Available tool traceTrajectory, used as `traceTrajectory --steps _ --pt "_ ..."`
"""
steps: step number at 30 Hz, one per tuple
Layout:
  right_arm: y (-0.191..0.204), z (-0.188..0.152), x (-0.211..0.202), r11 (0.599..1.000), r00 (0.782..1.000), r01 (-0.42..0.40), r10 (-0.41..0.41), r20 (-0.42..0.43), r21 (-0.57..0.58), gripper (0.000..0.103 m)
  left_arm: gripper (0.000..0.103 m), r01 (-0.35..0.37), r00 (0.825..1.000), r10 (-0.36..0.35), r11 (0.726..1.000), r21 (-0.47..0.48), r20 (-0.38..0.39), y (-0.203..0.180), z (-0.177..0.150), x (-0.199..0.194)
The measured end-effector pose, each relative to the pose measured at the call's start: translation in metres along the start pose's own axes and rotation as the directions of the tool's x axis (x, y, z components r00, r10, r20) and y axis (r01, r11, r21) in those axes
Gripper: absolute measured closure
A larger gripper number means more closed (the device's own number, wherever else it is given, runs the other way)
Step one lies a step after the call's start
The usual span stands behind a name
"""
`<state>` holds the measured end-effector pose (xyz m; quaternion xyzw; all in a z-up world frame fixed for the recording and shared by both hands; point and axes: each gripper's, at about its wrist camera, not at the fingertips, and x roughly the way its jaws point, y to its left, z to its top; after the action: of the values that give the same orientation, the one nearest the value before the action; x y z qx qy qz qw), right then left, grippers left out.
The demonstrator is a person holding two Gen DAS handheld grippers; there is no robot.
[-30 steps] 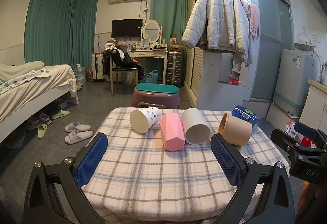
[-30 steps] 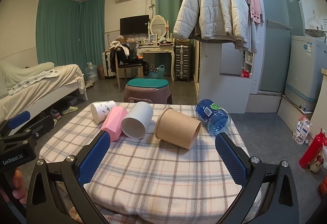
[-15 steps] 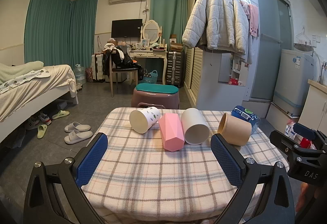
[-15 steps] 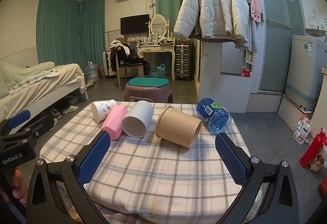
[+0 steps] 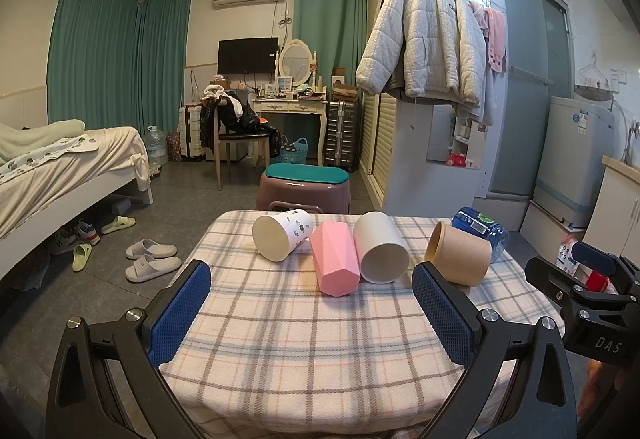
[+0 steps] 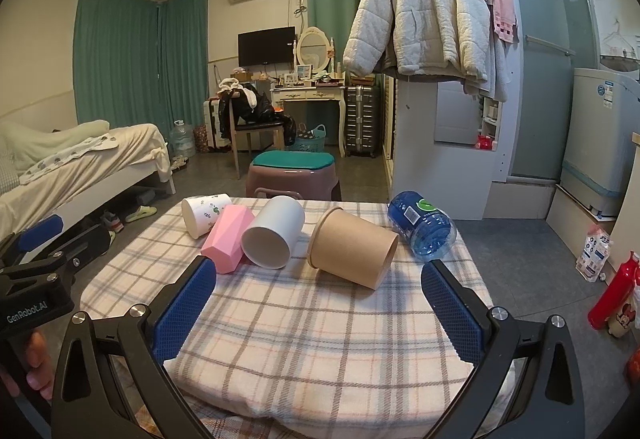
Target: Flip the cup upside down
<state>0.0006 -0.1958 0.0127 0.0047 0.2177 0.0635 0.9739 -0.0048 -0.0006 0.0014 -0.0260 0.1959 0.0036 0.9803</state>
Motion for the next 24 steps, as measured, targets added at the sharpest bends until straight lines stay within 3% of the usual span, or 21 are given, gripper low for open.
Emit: traceTrajectory --steps 24 --pt "0.0009 0.0008 0.0006 1.000 1.000 -0.007 0.007 0.000 0.004 0.000 0.000 0.002 1.000 -0.002 1.000 -0.002 0.000 0.0006 0.0002 0.0005"
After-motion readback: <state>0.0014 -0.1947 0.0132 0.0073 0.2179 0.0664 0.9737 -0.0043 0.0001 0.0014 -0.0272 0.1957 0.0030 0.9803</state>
